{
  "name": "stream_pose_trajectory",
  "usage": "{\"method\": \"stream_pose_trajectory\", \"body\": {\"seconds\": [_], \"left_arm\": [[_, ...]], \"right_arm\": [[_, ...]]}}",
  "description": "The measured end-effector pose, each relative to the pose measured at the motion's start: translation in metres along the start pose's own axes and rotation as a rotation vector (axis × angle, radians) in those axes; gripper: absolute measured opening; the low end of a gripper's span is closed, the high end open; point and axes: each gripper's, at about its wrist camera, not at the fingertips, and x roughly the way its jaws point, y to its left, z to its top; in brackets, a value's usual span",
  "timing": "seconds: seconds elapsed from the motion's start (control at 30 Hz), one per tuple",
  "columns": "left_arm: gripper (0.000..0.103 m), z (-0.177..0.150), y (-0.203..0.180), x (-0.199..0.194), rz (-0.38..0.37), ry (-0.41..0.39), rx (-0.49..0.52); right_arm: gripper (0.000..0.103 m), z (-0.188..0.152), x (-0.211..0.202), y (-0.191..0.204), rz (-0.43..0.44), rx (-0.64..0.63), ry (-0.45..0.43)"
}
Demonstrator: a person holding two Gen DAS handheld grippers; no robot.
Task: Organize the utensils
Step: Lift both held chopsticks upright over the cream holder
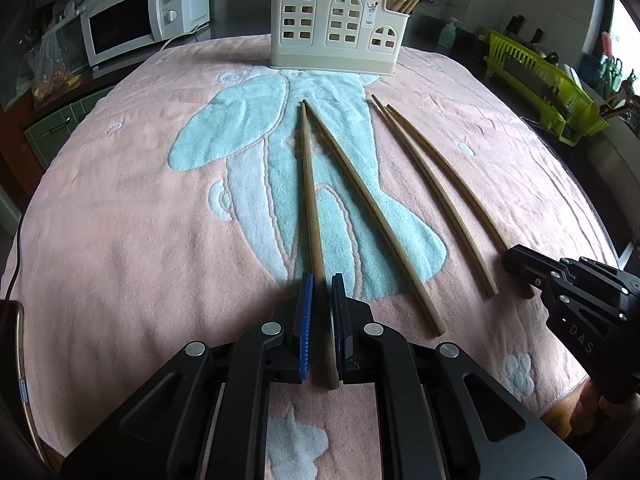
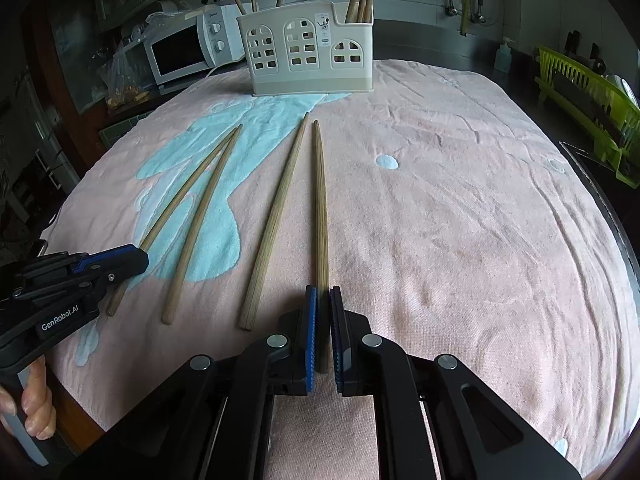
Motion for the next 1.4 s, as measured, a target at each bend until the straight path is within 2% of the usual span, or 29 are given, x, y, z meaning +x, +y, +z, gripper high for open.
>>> {"method": "stream_pose_trajectory", "body": {"seconds": [0.17,0.57,0.77,1.0,1.4], "left_arm": [[0.007,0.004,0.006,-0.007,-0.04,-0.013,0.007],[0.005,0.04,0.024,-0.058,-0.067,-0.209,0.025],[0.005,0.058,0.028,-0.068,-0.08,-0.287,0.042],[0.005,0.095,0.038,-0.074,-0.119,-0.297,0.034],[0.005,0.194,0.043,-0.102,-0.113,-0.389,0.072]], "right_arm": [[0.007,0.003,-0.009,0.001,0.003,-0.009,-0.016],[0.007,0.052,-0.07,0.006,0.01,-0.064,-0.212],[0.007,0.086,-0.085,0.007,0.068,-0.066,-0.273],[0.007,0.135,-0.09,0.004,0.117,-0.085,-0.287],[0.007,0.252,-0.126,-0.008,0.085,-0.166,-0.359]]}}
